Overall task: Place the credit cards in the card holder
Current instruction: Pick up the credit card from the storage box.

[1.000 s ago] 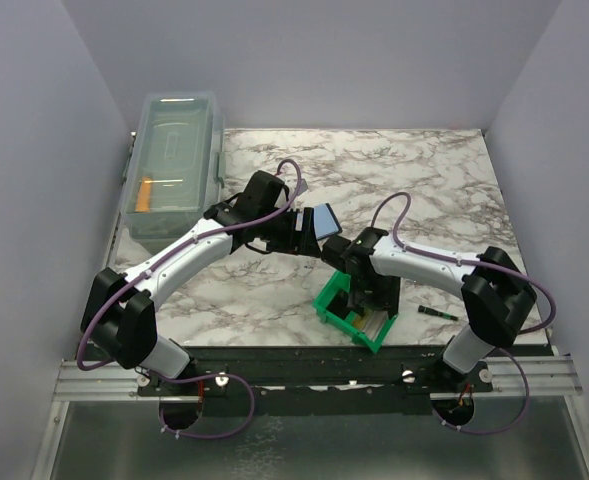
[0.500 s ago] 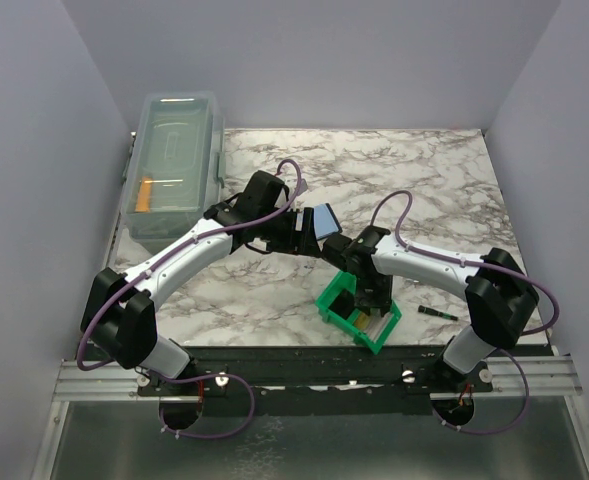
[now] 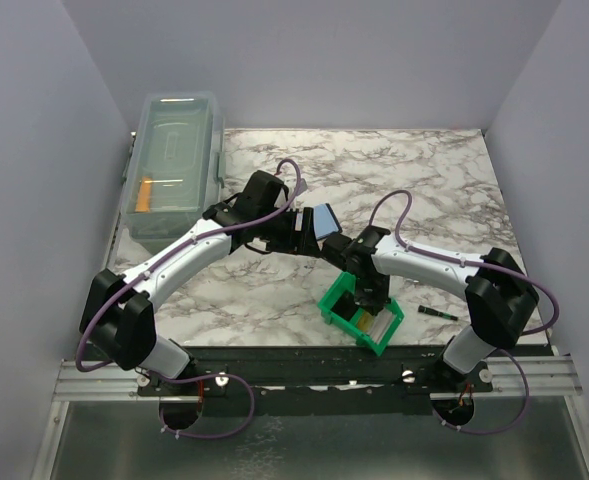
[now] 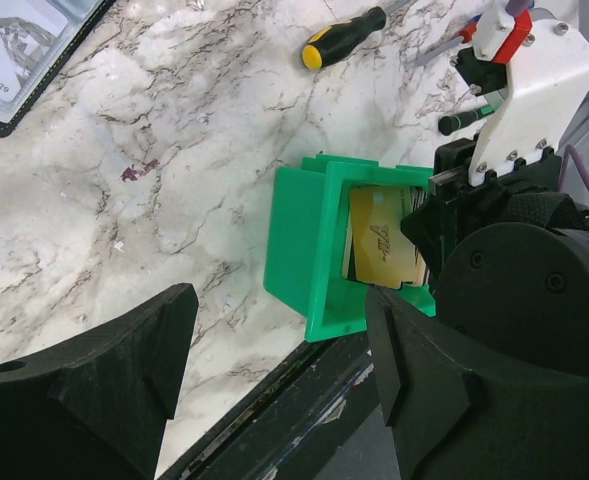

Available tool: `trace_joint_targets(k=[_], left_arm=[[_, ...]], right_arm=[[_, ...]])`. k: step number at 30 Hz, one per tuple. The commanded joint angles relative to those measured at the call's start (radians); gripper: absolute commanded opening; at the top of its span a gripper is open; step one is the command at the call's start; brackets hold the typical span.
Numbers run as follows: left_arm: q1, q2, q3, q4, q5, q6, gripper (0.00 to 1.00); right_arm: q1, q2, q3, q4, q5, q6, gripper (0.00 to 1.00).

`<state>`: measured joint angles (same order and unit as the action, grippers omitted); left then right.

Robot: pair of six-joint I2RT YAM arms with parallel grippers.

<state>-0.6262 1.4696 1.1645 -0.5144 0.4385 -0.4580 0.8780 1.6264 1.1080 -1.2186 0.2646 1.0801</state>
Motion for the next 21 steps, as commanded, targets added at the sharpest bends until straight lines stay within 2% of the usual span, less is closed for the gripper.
trace_joint_targets(k=[1, 14, 21], left_arm=[[-0.004, -0.033, 0.004, -0.008, 0.014, 0.016, 0.75], [-0.004, -0.026, 0.019, -0.008, 0.032, -0.008, 0.75], [-0.006, -0.008, 0.019, 0.026, 0.137, -0.060, 0.74]], right_arm=[[0.007, -0.026, 0.017, 0.019, 0.038, -0.010, 0.00], [0.006, -0.226, -0.083, 0.236, 0.040, -0.035, 0.00], [0.006, -0.282, -0.132, 0.286, 0.038, -0.015, 0.00]])
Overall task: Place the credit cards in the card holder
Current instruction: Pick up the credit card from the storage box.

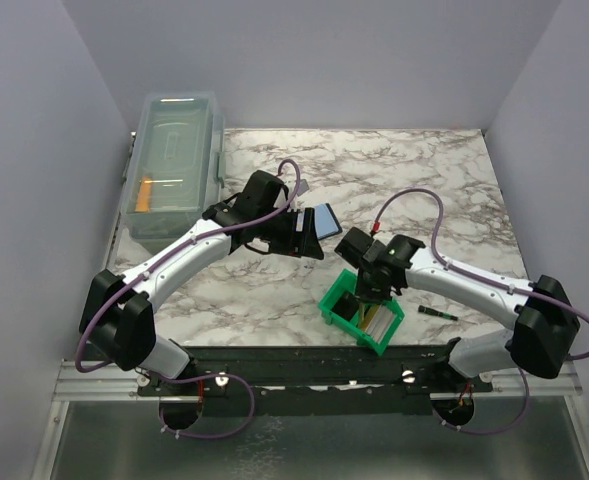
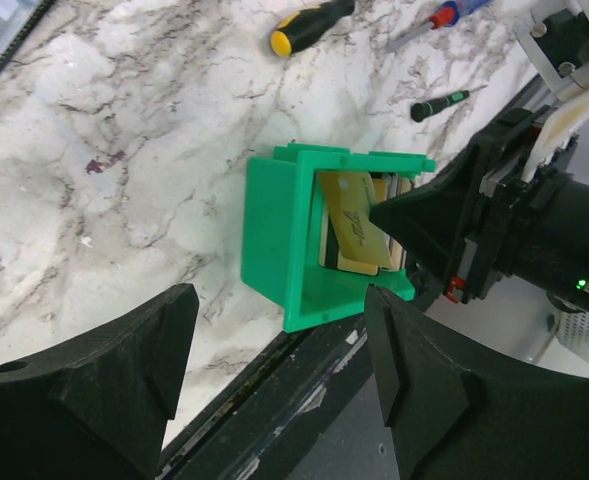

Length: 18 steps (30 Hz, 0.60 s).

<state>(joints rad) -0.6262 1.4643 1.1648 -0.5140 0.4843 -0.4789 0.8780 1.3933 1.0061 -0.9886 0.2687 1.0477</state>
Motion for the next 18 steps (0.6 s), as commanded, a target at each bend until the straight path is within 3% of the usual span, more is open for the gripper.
trace_joint_targets(k=[1, 18], left_arm=[[-0.006, -0.004, 0.016, 0.035, 0.096, -0.047, 0.74], [-0.005, 0.018, -0.004, 0.173, 0.192, -0.178, 0.74]], right_arm=[[0.006, -0.058, -0.036, 0.059, 0.034, 0.022, 0.00], [-0.023, -0.236, -0.068, 0.123, 0.017, -0.073, 0.00]])
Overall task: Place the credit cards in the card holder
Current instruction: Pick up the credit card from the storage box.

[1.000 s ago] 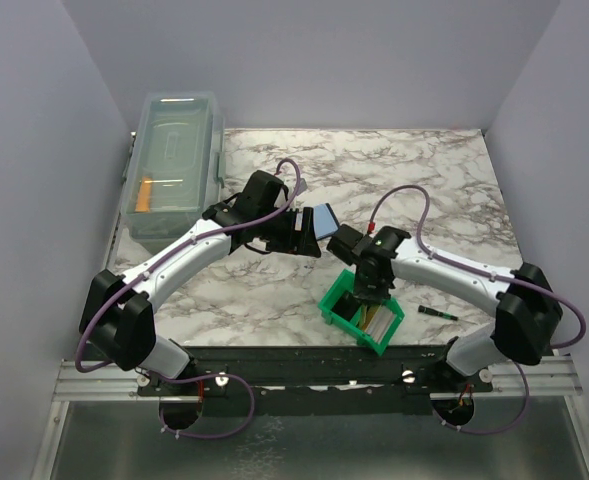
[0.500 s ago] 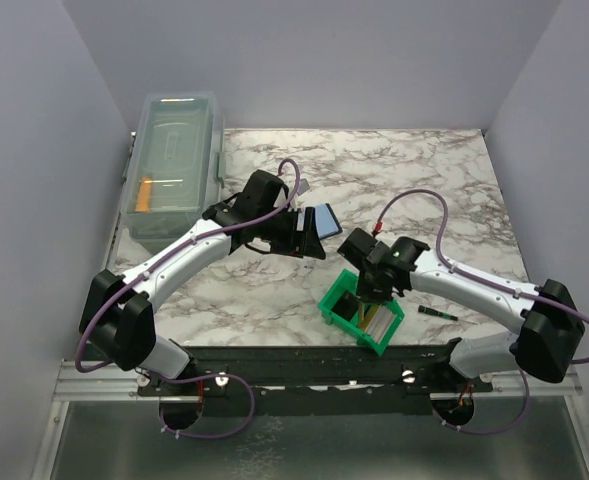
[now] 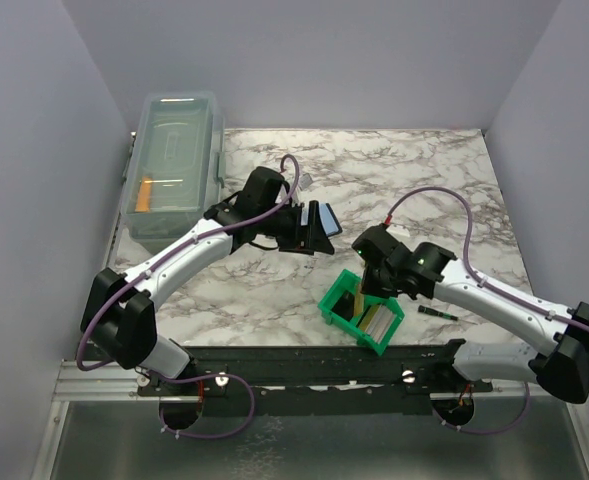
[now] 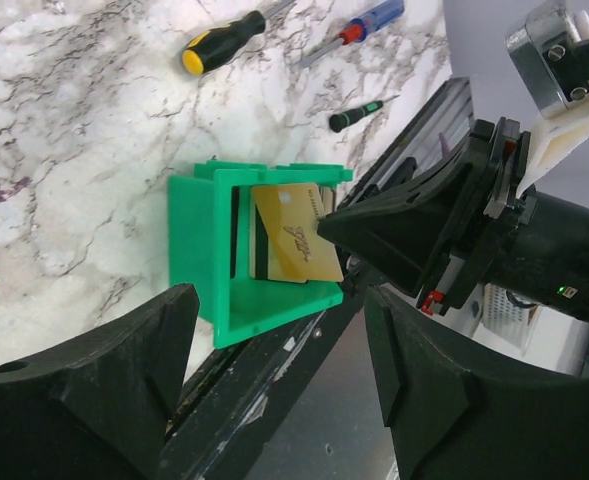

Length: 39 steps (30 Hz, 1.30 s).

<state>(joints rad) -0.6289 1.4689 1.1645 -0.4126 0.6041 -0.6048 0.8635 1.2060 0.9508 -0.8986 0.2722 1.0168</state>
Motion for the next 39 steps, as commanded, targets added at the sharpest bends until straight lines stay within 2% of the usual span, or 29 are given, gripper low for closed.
trace_joint_targets(k=[1, 8, 15, 22, 39], left_arm=[[-0.004, 0.014, -0.008, 0.083, 0.077, -0.062, 0.74], [0.003, 0.018, -0.085, 0.253, 0.158, -0.170, 0.74], [0.050, 0.007, -0.311, 0.751, 0.340, -0.407, 0.74], [0.038, 0.008, -0.351, 0.805, 0.388, -0.345, 0.75], [0.030, 0.022, -0.348, 0.976, 0.444, -0.365, 0.77]], right_arm=[[-0.010, -0.064, -0.015, 0.039, 0.012, -0.049, 0.00], [-0.014, -0.127, 0.019, 0.023, 0.007, -0.088, 0.00], [-0.014, -0.180, 0.062, 0.032, -0.007, -0.111, 0.00], [-0.014, -0.201, 0.109, 0.032, -0.021, -0.136, 0.00], [-0.013, -0.158, 0.263, 0.080, -0.077, -0.213, 0.00]])
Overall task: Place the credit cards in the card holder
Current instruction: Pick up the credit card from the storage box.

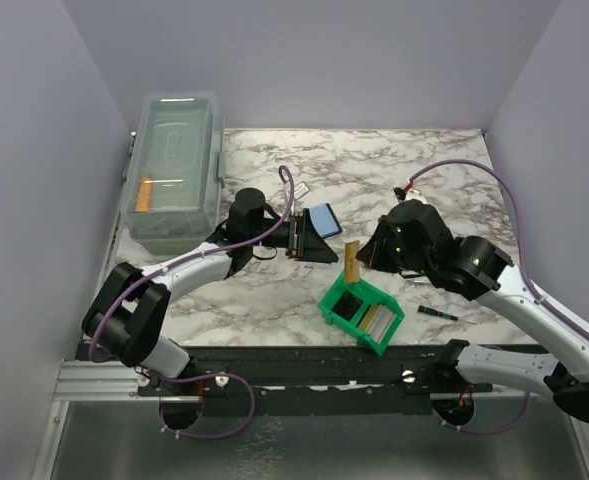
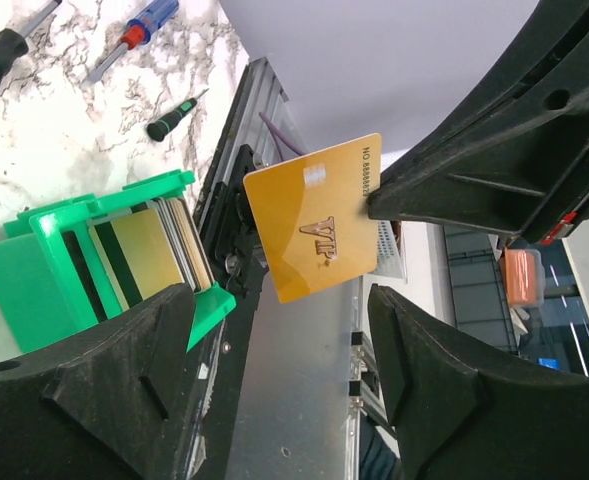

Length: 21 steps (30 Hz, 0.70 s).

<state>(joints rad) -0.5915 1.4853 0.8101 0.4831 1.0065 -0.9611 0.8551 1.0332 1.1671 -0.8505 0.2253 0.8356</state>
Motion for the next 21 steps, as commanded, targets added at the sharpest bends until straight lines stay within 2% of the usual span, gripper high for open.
trace_joint_targets(k=[1, 8, 17, 19, 21], left_arm=[[-0.009, 0.005, 0.005, 0.102, 0.045, -0.019, 0.77], [-0.023, 0.012, -0.003, 0.279, 0.087, -0.132, 0.77], [-0.027, 0.017, -0.008, 0.408, 0.093, -0.246, 0.76], [-0.027, 0.013, -0.012, 0.436, 0.090, -0.270, 0.71], [-0.027, 0.007, -0.020, 0.474, 0.082, -0.301, 0.61]], right_arm=[[-0.005, 0.016, 0.052, 0.037, -0.034, -0.032, 0.00], [-0.005, 0.028, 0.082, 0.078, -0.066, -0.049, 0.00], [-0.005, 0.040, 0.101, 0.124, -0.077, -0.059, 0.00], [-0.005, 0.040, 0.099, 0.130, -0.075, -0.059, 0.00], [-0.005, 0.036, 0.094, 0.136, -0.072, -0.057, 0.00]])
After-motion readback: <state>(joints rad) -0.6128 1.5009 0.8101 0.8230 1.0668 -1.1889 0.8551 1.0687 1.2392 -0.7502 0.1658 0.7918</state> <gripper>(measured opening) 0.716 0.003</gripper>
